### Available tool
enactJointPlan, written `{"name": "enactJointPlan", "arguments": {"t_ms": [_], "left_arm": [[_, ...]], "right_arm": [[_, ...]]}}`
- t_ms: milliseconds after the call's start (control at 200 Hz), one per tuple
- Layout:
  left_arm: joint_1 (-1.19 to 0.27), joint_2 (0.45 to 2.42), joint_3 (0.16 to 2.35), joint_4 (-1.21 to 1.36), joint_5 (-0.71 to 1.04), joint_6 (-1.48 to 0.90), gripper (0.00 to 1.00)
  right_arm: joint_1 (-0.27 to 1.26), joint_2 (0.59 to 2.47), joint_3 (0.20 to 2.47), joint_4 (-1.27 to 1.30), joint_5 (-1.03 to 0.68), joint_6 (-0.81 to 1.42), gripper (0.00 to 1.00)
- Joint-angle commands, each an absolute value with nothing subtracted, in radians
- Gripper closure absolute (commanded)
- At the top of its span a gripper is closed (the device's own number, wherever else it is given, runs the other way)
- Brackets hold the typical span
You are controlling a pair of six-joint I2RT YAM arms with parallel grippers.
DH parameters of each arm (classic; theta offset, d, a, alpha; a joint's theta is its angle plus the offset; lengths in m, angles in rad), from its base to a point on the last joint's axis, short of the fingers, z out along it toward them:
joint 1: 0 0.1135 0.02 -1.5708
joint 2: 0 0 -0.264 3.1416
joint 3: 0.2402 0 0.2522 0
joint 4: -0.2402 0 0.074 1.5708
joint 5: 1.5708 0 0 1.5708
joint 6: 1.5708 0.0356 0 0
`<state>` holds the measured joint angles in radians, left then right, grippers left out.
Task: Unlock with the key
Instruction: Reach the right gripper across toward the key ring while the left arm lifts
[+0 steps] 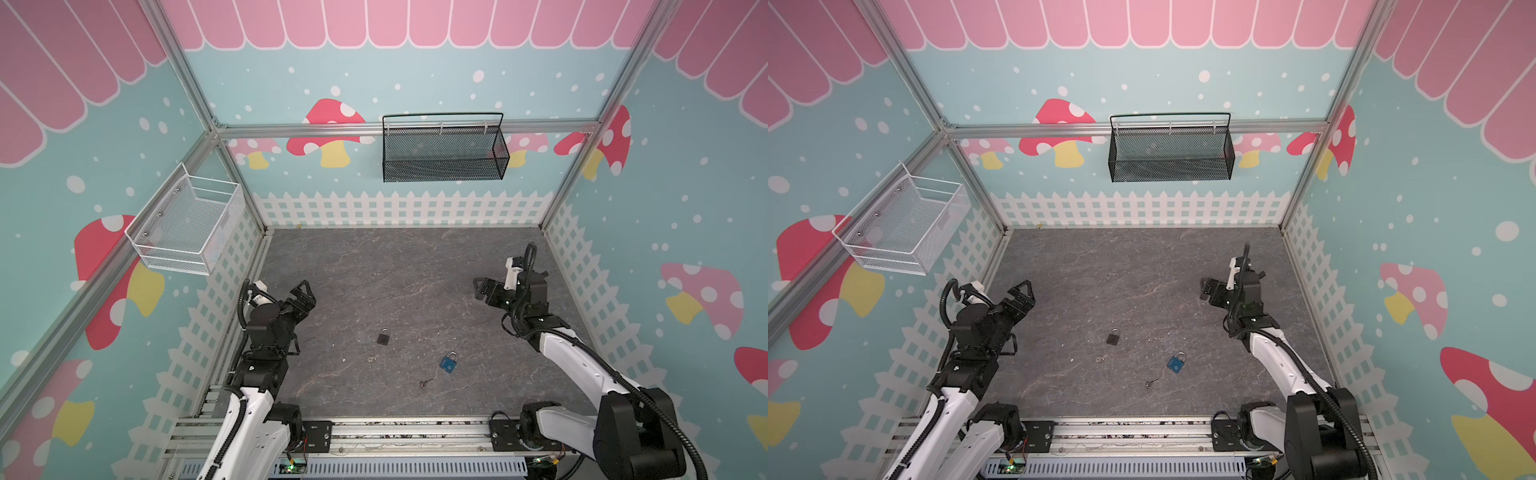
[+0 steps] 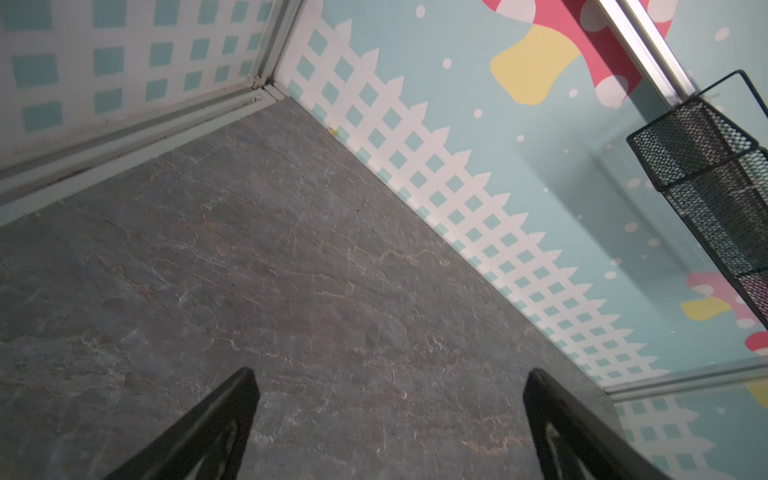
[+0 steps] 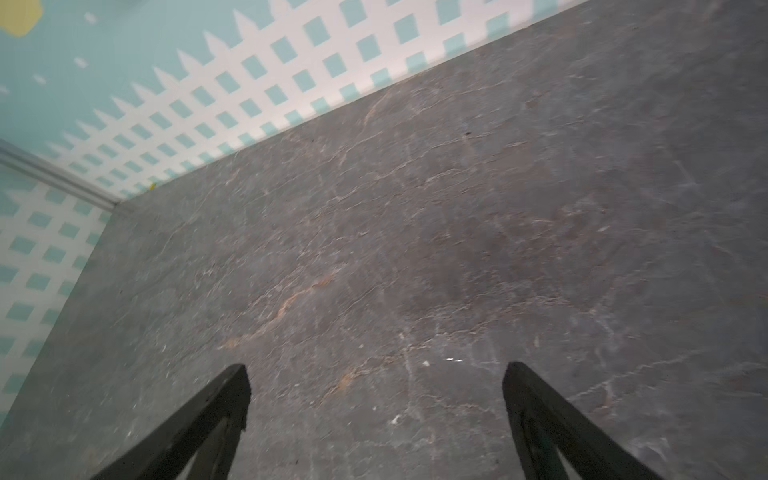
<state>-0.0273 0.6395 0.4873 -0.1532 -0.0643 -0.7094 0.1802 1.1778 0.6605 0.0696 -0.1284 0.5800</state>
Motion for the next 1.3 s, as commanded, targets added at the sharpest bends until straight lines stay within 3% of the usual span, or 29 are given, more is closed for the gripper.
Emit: {"name": "enactJointPlan", "arguments": {"t_ms": [0,245,570,865,1296], "left_arm": [[-0.042,0.609,0.55,-0.359,0.055,-0.745,0.0],[-0.143,0.625,0.607,-0.596,0.069,-0.749,0.0],[-0.325,0.682,0.627,-0.711,-0.063,-0.808,0.0],[-0.338,0.686,0.598,-0.731,-0.113,-0.846,0.0],[-0.341,0.67,0.574,-0.753,-0.189,-0.874,0.0]], "right_arm": [[0.288,1.175,0.713,-0.053,-0.133,0.584,0.02],[0.605,1.233,0.82,-0.215,-0.021,0.605,0.02],[0.95,1.414,0.933,-0.297,0.081,0.673,0.02],[1.106,1.616,1.034,-0.304,0.155,0.693,0.02],[1.147,1.812,1.168,-0.317,0.226,0.7,0.02]]}}
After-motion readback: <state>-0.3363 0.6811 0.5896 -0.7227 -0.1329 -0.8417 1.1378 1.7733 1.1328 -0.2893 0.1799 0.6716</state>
